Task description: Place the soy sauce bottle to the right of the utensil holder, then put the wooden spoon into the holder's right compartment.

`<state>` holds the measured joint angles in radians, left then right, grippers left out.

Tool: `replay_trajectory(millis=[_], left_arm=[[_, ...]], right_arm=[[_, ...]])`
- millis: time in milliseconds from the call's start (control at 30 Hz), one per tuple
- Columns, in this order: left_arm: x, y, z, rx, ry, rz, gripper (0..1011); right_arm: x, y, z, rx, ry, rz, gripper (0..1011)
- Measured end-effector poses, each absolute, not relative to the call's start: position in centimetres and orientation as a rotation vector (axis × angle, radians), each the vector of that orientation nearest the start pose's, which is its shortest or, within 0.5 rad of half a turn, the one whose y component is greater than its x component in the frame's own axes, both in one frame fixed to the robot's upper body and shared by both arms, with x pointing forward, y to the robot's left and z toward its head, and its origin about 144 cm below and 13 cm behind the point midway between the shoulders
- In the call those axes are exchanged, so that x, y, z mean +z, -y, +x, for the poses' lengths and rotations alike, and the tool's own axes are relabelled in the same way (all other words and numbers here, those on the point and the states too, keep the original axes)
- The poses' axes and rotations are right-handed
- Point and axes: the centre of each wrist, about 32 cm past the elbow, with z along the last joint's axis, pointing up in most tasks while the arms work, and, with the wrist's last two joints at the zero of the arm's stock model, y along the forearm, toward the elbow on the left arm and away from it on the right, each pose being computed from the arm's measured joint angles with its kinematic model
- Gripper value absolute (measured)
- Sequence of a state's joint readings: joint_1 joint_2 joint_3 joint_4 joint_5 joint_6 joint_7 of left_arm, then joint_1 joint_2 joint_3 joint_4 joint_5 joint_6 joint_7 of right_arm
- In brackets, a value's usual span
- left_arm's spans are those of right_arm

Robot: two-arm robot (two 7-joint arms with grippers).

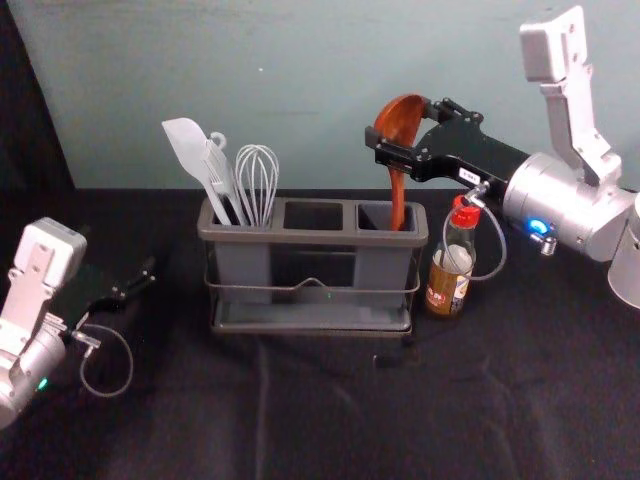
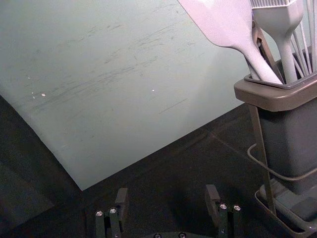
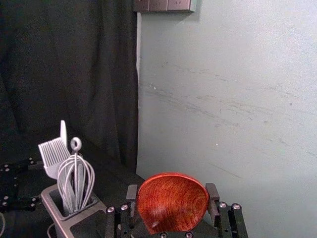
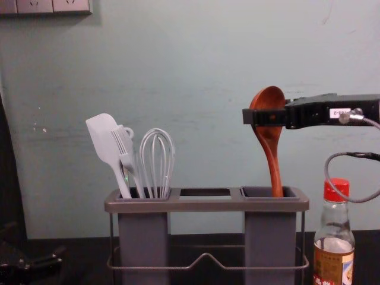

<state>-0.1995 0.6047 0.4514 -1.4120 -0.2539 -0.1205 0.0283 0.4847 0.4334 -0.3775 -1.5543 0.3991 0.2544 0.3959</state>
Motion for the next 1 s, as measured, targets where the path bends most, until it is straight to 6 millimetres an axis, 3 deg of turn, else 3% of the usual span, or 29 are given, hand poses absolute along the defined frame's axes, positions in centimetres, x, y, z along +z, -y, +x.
replay_trajectory(millis=[1000], left_arm=[[114.0,-31.0,48.9,1.248,0.285,0.304,1011]], right_arm=[[126.5,23.4,55.6,-0.841,0.121,-0.131,840]])
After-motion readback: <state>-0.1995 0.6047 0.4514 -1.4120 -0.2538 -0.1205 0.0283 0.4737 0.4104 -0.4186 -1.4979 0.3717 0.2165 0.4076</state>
